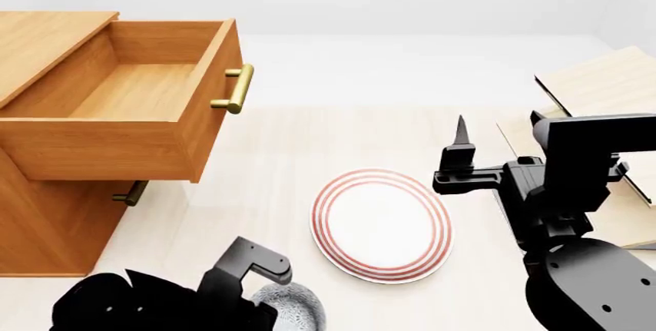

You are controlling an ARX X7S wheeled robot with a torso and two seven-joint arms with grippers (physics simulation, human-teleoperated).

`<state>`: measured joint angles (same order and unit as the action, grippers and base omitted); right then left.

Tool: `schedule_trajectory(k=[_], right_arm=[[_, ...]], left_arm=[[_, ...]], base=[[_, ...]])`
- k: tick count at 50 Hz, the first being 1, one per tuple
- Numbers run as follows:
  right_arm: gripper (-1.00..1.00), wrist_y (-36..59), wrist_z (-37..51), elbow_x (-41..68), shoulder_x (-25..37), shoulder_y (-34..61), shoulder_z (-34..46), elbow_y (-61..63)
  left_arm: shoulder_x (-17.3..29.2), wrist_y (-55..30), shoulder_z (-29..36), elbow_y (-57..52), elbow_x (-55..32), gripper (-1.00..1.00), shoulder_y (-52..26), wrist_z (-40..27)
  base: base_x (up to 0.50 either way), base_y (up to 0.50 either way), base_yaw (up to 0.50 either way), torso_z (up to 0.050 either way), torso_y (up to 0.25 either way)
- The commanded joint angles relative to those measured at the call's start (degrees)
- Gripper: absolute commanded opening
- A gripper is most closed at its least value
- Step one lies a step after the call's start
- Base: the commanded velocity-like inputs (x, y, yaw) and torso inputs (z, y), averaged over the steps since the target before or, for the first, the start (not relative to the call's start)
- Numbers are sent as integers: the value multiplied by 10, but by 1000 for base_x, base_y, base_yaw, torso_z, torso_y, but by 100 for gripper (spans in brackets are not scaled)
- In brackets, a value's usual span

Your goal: Open the top drawer of the cabinet and put the bowl in it.

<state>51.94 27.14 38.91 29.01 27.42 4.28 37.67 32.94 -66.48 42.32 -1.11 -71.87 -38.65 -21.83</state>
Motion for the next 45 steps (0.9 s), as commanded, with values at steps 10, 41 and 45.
schedule_trajectory(k=[10, 41, 45], right_arm=[[100, 9, 8, 13, 3, 4, -6, 13], [100, 18, 20, 34, 12, 4, -24, 34], [100, 17, 21, 34, 12, 4, -23, 33]], left_arm=[[14, -33, -30, -62, -27, -100, -10, -64], [27, -56, -54, -137, -96, -100, -33, -129], [28, -59, -59, -154, -112, -100, -36, -144]], base=[[0, 0, 0, 0, 0], [0, 0, 0, 0, 0], [0, 0, 0, 0, 0]])
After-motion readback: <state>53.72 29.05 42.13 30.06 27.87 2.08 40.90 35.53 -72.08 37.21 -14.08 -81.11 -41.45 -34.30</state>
